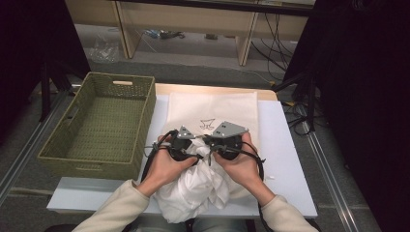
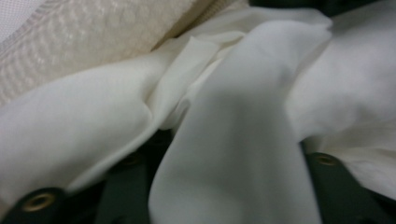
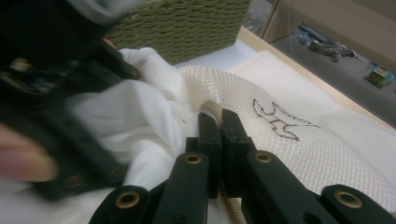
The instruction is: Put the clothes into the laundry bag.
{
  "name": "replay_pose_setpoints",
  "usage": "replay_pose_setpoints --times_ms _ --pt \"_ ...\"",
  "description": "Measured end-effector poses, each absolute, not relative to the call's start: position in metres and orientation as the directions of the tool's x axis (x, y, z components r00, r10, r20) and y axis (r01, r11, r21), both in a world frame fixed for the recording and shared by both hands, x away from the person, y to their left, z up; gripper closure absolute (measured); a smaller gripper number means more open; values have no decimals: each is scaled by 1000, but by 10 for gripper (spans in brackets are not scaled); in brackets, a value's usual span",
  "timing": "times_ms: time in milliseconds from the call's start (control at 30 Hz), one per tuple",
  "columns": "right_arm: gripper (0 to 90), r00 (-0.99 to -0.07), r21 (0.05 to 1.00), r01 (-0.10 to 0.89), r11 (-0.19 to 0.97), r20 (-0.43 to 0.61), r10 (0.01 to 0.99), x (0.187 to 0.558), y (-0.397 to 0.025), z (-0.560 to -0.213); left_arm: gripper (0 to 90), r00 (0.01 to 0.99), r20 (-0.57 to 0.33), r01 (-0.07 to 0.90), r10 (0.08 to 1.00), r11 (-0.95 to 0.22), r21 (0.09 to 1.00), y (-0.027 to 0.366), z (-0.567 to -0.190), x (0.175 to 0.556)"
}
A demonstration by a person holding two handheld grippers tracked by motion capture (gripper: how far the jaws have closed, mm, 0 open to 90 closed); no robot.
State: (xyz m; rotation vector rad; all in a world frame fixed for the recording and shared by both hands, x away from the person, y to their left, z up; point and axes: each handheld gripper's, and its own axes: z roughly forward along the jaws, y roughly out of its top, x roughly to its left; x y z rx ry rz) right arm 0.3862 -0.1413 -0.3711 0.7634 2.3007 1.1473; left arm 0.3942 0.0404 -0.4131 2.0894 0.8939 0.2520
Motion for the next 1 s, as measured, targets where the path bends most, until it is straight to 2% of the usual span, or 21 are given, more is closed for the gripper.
replay_pose_setpoints --times_ms 33,67,167,333,433,500,633,733,833,867,900,933,1000 --pt "897 -732 827 264 496 -163 661 388 -144 -371 360 735 -109 487 669 -410 771 41 -411 389" --pt "897 -732 827 264 496 -163 661 388 -144 -371 360 739 -89 474 667 -423 772 43 -410 386" --pt "896 -735 823 282 493 -146 663 388 -144 -372 255 744 -78 455 664 -418 786 47 -402 373" --pt "896 -736 817 287 500 -146 661 388 -144 -371 209 770 -49 397 636 -417 818 61 -382 356" --pt "896 -738 817 277 506 -157 656 389 -146 -371 170 773 -67 387 631 -384 838 74 -370 346" --pt "895 -732 818 276 504 -161 662 390 -146 -371 148 767 -21 363 641 -406 839 90 -364 345" --pt "895 -733 816 277 507 -161 661 390 -145 -371 129 741 -14 414 671 -441 796 99 -384 356" --pt "895 -734 816 280 506 -157 660 390 -145 -371 155 752 -62 487 657 -489 723 86 -416 363" --pt "895 -736 814 282 508 -156 659 390 -145 -371 206 756 -88 508 648 -496 704 79 -426 366" --pt "895 -734 814 276 511 -165 658 390 -144 -373 398 761 -115 522 639 -498 692 74 -429 368" --pt "895 -734 814 276 511 -165 658 390 -144 -373 398 768 -116 520 630 -505 689 73 -430 368" --pt "895 -736 810 287 511 -155 659 390 -144 -374 464 770 -124 524 626 -508 684 71 -430 369" --pt "895 -731 809 297 507 -149 666 390 -143 -376 674 773 -124 516 623 -503 693 70 -425 369"
